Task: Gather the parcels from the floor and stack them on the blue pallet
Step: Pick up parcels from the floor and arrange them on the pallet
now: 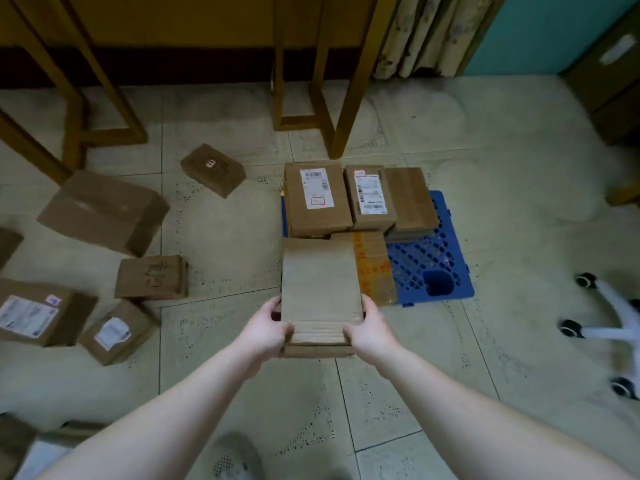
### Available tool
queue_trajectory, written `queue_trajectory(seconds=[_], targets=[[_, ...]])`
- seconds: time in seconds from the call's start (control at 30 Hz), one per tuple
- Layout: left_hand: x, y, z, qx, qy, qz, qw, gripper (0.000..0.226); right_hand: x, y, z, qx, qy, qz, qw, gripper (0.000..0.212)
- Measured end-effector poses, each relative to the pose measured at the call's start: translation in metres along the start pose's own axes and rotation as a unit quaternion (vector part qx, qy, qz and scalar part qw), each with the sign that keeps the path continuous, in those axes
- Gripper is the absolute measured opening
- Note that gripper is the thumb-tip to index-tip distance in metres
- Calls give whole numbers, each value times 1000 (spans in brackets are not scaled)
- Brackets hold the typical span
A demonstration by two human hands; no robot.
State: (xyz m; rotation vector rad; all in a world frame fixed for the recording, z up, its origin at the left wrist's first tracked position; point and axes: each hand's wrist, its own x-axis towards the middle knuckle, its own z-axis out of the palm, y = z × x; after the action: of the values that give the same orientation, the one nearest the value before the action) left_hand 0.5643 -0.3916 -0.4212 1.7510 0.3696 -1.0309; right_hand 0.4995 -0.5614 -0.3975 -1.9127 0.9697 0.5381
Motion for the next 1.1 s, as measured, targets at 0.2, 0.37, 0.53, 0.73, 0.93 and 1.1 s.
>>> queue_trajectory(seconds=[0.2, 0.37, 0.53, 0.73, 0.93, 1.1], targets=[[61, 8, 7, 11, 33, 20, 999, 68, 67, -5, 7, -22, -2, -17, 1000, 75], [95, -11, 25, 18, 97, 47, 994, 69, 113, 14, 15, -27, -22, -57, 998, 70], [101, -27, 45, 21, 116, 33, 993, 68, 125, 40, 21, -48, -34, -65, 996, 71], [115, -8, 54, 52, 113, 38, 991, 68, 134, 44, 12, -18, -23, -56, 998, 76], [115, -21, 55, 29, 143, -7, 989, 65, 134, 42, 12, -66, -52, -72, 994, 74], [114, -27, 40, 28, 189, -8, 982, 64, 137, 36, 21, -75, -96, -94, 988, 70]])
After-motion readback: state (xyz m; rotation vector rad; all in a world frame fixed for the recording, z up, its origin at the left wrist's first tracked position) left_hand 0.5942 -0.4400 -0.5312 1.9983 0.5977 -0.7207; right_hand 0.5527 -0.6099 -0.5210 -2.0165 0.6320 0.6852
